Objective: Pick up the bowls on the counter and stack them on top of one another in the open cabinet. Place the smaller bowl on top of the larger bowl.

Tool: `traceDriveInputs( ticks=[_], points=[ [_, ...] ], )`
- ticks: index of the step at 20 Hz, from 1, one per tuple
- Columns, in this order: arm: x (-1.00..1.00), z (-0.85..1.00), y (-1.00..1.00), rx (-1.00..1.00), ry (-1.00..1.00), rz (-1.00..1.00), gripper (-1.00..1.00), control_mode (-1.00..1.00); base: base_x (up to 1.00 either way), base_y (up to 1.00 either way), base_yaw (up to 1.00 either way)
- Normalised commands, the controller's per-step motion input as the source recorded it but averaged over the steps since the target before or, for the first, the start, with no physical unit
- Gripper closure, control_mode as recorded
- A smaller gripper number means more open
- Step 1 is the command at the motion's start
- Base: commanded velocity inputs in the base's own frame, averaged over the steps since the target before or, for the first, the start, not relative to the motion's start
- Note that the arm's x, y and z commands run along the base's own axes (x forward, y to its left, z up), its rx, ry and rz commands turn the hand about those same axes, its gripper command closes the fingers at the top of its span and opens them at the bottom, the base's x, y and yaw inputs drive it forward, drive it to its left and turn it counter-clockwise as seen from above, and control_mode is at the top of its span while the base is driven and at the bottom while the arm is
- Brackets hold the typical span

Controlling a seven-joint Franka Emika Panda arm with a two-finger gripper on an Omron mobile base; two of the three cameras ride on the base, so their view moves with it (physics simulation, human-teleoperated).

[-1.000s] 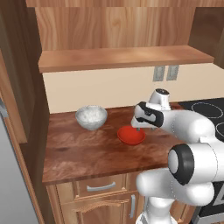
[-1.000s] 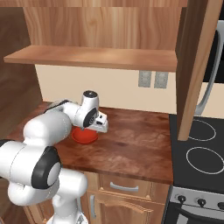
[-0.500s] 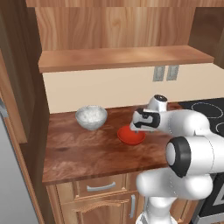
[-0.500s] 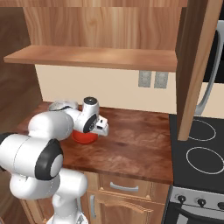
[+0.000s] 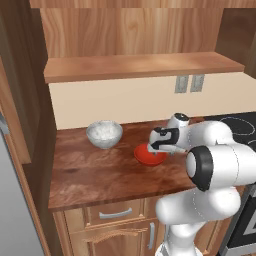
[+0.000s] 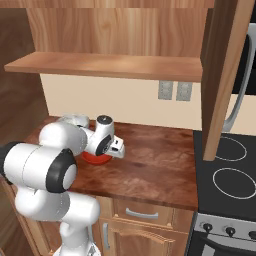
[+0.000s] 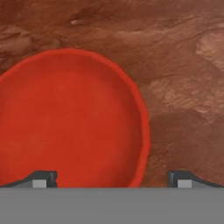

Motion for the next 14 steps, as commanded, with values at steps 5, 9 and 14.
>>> traceDriveInputs(
  ticks=[5, 9, 14],
  points=[
    [0.11, -0.2, 0.0, 0.02, 0.0, 0.0, -1.0, -1.0, 0.0, 0.0, 0.0],
    [0.1, -0.19, 0.0, 0.04, 0.0, 0.0, -1.0, -1.0, 0.0, 0.0, 0.0],
    [0.08, -0.18, 0.0, 0.05, -0.01, 0.0, -1.0, -1.0, 0.0, 0.0, 0.0]
  ],
)
